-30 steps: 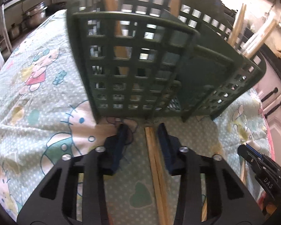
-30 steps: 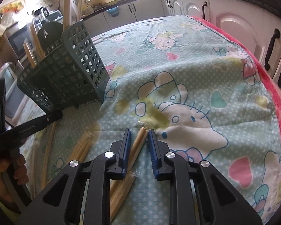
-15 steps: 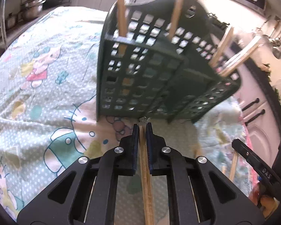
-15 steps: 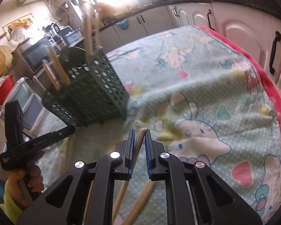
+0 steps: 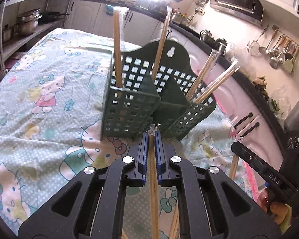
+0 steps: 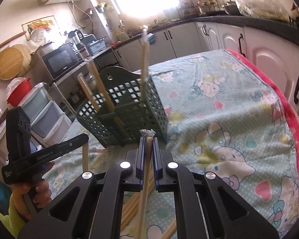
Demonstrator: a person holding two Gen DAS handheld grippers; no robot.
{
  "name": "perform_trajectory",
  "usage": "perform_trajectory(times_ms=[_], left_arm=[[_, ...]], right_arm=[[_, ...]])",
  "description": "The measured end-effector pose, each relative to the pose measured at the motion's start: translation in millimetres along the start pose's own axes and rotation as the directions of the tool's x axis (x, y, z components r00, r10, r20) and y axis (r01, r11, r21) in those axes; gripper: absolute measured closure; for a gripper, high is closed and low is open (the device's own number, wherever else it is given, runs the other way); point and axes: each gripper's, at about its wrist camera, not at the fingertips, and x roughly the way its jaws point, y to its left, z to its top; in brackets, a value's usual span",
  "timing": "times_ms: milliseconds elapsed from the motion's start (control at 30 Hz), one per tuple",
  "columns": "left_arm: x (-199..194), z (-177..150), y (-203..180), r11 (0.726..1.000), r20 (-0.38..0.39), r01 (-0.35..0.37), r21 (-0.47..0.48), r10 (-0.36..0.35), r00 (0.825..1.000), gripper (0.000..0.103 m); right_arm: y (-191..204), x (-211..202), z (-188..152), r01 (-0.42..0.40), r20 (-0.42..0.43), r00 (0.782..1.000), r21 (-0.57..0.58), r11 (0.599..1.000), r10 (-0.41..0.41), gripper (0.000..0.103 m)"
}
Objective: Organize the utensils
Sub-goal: 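Lift both held chopsticks upright and carry them over the green basket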
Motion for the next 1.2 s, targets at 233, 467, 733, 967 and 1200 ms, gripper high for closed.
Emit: perform_trajectory(times_ms=[233,467,733,967,1200], left_arm=[[-14,2,-6,1.000,0.051,0.023,0.005,-0.023,0.998,0.100],[-35,8,-6,0.999,0.095,0.045,0.016,-0.046,0.994,0.100],[-49,15,-6,0.998,0.133,0.054,0.029,-0.057,0.989,0.100],[-58,24,-11,0.997,0.158,0.054,0.049,-0.061,0.985,0.100],[-66,34,-15,0.996,0.187,0.053,0.067,-0.065,0.980,0.100]], right_arm=[[22,-9,9,-0.019,0.037,0.999,-0.043,0.999,0.021,0.097],[38,-18,21,-0.033,0.076,0.996,-0.076,0.997,0.038,0.097],[57,-24,32,-0.054,0.110,0.992,-0.117,0.992,0.067,0.097],[68,-23,44,-0.070,0.136,0.987,-0.135,0.988,0.089,0.097],[73,-21,53,-0.077,0.159,0.982,-0.144,0.987,0.100,0.097]])
